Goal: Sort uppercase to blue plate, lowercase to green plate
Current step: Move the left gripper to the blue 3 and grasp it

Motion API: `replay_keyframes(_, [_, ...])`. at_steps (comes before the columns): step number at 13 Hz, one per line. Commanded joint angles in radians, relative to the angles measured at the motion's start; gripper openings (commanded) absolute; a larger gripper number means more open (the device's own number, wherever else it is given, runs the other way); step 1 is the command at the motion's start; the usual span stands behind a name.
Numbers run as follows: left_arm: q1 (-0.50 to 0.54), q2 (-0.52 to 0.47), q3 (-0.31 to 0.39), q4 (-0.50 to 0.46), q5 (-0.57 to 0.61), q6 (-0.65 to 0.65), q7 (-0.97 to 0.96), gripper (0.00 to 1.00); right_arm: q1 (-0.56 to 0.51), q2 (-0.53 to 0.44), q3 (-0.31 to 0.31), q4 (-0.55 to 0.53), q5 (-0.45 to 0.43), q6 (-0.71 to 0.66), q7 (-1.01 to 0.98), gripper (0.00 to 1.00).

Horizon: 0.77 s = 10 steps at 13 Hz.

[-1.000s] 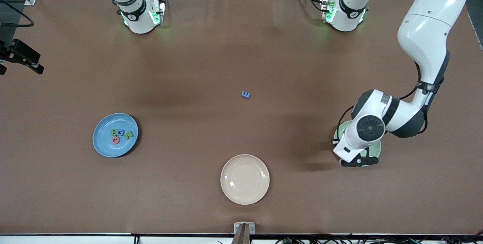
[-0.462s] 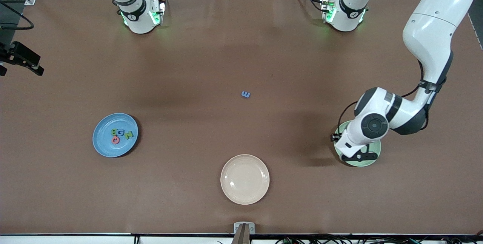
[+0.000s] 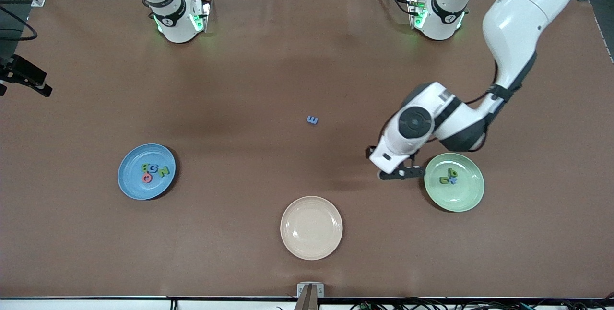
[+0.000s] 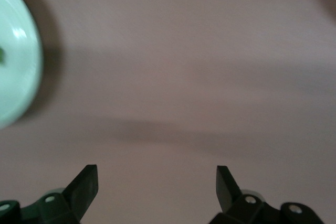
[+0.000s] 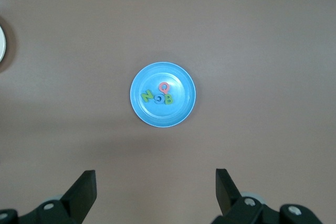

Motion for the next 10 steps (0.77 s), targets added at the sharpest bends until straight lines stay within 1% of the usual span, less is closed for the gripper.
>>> replay_keyframes(1, [-0.13, -0.015, 0.008, -0.014, -0.003, 0.01, -0.272, 0.99, -0.01, -0.005, 0.016, 0.0, 0.012, -0.005, 0.006, 1.0])
replay_keyframes(4, [-0.243, 0.006, 0.008, -0.017, -0.009, 0.013, -0.483, 0.97, -0.004, -0.005, 0.016, 0.0, 0.012, -0.008, 0.006, 1.0])
replay_keyframes(5, [-0.28, 0.014, 0.011, -0.017, -0.002, 0.019, -0.595, 0.97, -0.004, -0.005, 0.016, 0.0, 0.012, -0.006, 0.006, 1.0])
replay_keyframes(7, [-0.298, 0.04, 0.012, -0.017, 0.001, 0.054, -0.755, 0.94, -0.002, -0.007, 0.016, 0.0, 0.012, -0.006, 0.006, 1.0])
replay_keyframes(8, [-0.298, 0.057, 0.014, -0.017, -0.002, 0.065, -0.805, 0.89, -0.002, -0.005, 0.016, 0.0, 0.012, -0.008, 0.006, 1.0])
replay_keyframes(10, [-0.305, 0.08, 0.014, -0.023, -0.003, 0.085, -0.945, 0.84, 0.0, -0.007, 0.016, 0.0, 0.012, -0.008, 0.006, 1.0])
